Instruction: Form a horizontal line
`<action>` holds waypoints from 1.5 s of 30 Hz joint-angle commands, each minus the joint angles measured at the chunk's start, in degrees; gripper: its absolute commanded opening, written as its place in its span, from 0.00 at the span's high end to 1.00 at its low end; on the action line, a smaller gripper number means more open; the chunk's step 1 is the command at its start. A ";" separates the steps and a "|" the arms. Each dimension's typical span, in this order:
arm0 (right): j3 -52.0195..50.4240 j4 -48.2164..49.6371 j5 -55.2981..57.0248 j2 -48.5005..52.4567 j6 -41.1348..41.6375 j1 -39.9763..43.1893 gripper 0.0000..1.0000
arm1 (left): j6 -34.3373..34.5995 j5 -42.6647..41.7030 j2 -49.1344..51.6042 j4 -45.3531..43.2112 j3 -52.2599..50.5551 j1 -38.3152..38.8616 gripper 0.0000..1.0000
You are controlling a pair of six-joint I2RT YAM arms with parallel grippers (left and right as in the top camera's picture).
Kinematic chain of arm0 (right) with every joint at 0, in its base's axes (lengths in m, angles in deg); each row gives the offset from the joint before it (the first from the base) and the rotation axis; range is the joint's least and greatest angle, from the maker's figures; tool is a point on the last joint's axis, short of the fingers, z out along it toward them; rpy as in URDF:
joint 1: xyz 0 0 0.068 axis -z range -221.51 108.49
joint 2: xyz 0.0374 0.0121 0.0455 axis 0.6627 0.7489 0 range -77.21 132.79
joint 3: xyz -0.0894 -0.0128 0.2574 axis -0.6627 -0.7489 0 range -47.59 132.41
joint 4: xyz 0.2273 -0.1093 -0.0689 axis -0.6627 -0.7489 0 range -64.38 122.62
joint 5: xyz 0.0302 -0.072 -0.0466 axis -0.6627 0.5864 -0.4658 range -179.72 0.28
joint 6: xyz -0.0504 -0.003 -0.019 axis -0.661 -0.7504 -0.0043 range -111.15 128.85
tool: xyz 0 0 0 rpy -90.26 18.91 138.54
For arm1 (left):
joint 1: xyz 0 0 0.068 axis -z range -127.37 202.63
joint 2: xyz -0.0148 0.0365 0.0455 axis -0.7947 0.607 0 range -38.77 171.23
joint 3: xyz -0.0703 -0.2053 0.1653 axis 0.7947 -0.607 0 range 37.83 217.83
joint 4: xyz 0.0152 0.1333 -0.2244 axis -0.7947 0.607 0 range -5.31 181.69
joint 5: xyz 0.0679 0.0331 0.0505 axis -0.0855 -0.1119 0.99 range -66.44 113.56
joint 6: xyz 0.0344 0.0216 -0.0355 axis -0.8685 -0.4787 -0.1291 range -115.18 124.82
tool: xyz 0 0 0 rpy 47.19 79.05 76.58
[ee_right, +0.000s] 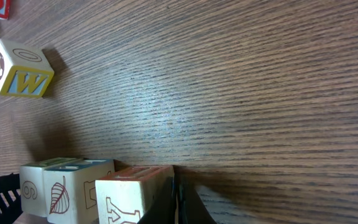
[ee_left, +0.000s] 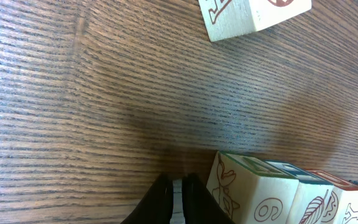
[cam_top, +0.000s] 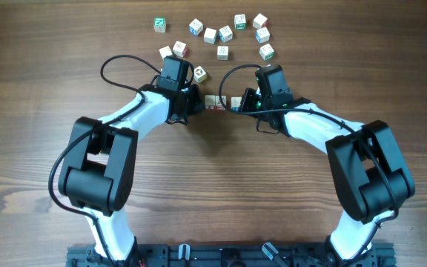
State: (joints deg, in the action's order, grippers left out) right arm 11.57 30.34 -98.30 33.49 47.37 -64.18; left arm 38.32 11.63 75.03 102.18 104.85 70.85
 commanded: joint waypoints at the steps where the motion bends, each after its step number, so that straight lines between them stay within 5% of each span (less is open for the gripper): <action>1: -0.74 0.28 -0.72 1.51 -0.96 0.00 0.96 | -0.07 1.53 3.65 0.90 -2.47 0.33 0.89; 8: -0.74 0.09 -0.74 1.51 -1.03 0.00 0.96 | -1.84 1.55 3.67 -1.77 -2.49 0.31 0.96; 45: -0.74 2.34 -3.08 1.51 0.63 0.00 0.96 | -3.08 1.51 3.67 -3.17 -2.49 0.33 0.96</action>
State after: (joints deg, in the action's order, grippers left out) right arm 11.55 32.94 -100.49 33.49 47.44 -64.18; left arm 36.57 11.72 75.69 98.38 104.41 70.91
